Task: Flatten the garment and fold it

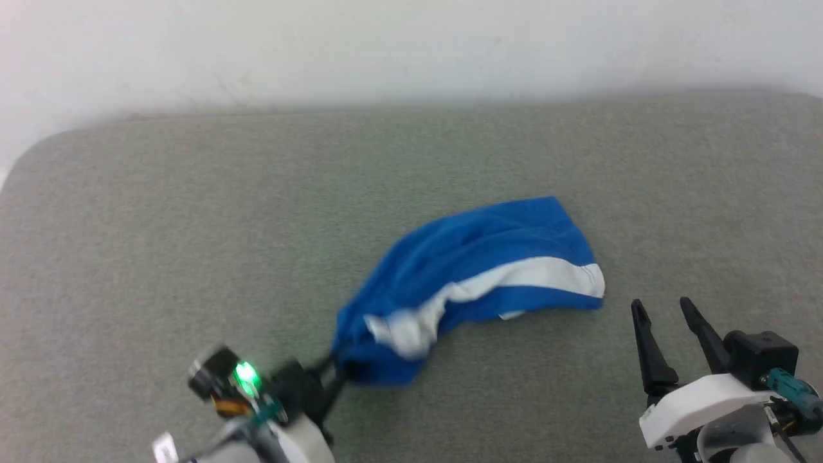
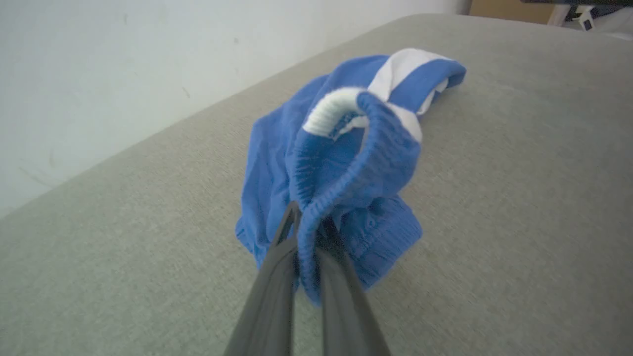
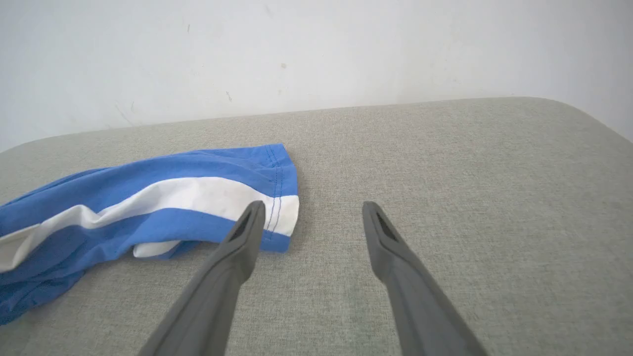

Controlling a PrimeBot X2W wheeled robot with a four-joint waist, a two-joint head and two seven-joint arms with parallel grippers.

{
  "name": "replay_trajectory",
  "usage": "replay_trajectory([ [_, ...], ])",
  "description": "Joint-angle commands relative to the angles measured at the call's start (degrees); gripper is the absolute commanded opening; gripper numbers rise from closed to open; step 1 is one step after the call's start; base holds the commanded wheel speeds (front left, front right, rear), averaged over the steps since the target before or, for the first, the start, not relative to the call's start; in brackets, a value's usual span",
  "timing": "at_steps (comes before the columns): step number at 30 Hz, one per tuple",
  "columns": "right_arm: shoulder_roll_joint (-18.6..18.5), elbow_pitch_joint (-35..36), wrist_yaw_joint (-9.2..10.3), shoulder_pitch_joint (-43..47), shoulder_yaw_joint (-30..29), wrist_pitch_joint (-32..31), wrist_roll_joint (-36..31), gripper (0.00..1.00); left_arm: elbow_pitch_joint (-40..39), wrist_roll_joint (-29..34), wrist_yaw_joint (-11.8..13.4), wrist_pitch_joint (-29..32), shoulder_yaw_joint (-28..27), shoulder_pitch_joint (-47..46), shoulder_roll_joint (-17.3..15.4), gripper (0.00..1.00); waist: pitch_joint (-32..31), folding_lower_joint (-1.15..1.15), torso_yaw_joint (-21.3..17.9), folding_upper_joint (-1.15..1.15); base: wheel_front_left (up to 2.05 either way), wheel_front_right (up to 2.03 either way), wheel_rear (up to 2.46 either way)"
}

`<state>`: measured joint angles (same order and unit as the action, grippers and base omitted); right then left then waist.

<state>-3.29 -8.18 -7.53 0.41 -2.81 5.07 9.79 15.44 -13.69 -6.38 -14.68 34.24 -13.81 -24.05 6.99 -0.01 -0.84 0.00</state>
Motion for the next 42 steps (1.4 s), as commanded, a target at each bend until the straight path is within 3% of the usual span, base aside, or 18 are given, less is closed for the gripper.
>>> replay_trajectory([
  [1, -0.1, -0.2, 0.04, 0.5, 0.0, -0.3, -0.2, 1.00, 0.7, 1.4, -0.5, -0.3, 2.2, 1.4, -0.9, 0.00, -1.0, 0.01, 2.0, 0.00, 0.00, 0.00, 0.00],
  [7, -0.3, -1.4, 0.04, 1.1, 0.3, -1.6, -0.2, 1.00, 6.9, 3.8, -1.0, -0.3, 8.4, 2.5, -1.8, 0.00, -3.4, 0.01, 4.5, 0.00, 0.00, 0.00, 0.00],
  [8, -0.3, -1.6, 0.04, 1.3, 0.3, -1.8, -0.2, 1.00, 7.9, 3.6, -1.0, -0.3, 8.8, 2.6, -1.6, 0.05, -3.9, 0.01, 4.8, 0.00, 0.00, 0.00, 0.00],
  [9, -0.2, -1.8, 0.04, 1.6, 0.3, -1.9, -0.1, 1.00, 8.7, 3.3, -1.0, -0.3, 8.9, 2.6, -1.3, 0.64, -4.3, 0.01, 5.2, 0.00, 0.00, 0.00, 0.00],
  [10, -0.2, -1.9, 0.04, 1.9, 0.2, -2.0, -0.1, 1.00, 9.1, 2.8, -0.9, -0.3, 8.5, 2.6, -1.0, 1.00, -4.7, 0.01, 5.5, 0.00, 0.00, 0.00, 0.00],
  [21, -2.2, -1.6, 0.04, 2.0, -0.4, -4.8, -0.1, 1.00, 1.1, -5.2, 3.5, -0.3, -5.6, 5.9, 2.6, 1.00, -6.5, 0.01, 10.8, 0.00, 0.00, 0.00, 0.00],
  [29, -6.9, -4.4, 0.04, -3.3, 0.1, -18.7, 2.7, 1.00, -9.3, -6.5, 6.6, -0.3, -18.2, 9.8, 8.5, 1.00, -5.0, 0.01, 15.4, 0.00, 0.00, 0.00, 0.00],
  [31, -7.5, -5.0, 0.04, -4.1, -0.1, -20.8, 2.8, 1.00, -10.3, -6.2, 6.6, -0.3, -19.5, 10.2, 9.5, 1.00, -4.7, 0.01, 15.9, 0.00, 0.00, 0.00, 0.00],
  [32, -8.2, -6.4, 0.04, -5.7, -0.6, -24.8, 3.1, 1.00, -12.1, -5.5, 6.4, -0.3, -21.7, 11.0, 11.9, 1.00, -4.3, 0.01, 16.8, 0.00, 0.00, 0.00, 0.00],
  [36, -9.3, -9.5, 0.04, -8.6, -1.1, -31.8, 2.4, 1.00, -13.8, -3.3, 5.1, -0.3, -24.3, 12.5, 16.1, 1.00, -3.4, 0.01, 18.3, 0.00, 0.00, 0.00, 0.00],
  [42, -9.1, -13.8, 0.04, -11.1, -3.5, -36.3, 0.3, 1.00, -12.7, 0.1, 2.2, -0.3, -25.2, 13.1, 18.8, 1.00, -2.0, 0.01, 19.8, 0.00, 0.00, 0.00, 0.00],
])
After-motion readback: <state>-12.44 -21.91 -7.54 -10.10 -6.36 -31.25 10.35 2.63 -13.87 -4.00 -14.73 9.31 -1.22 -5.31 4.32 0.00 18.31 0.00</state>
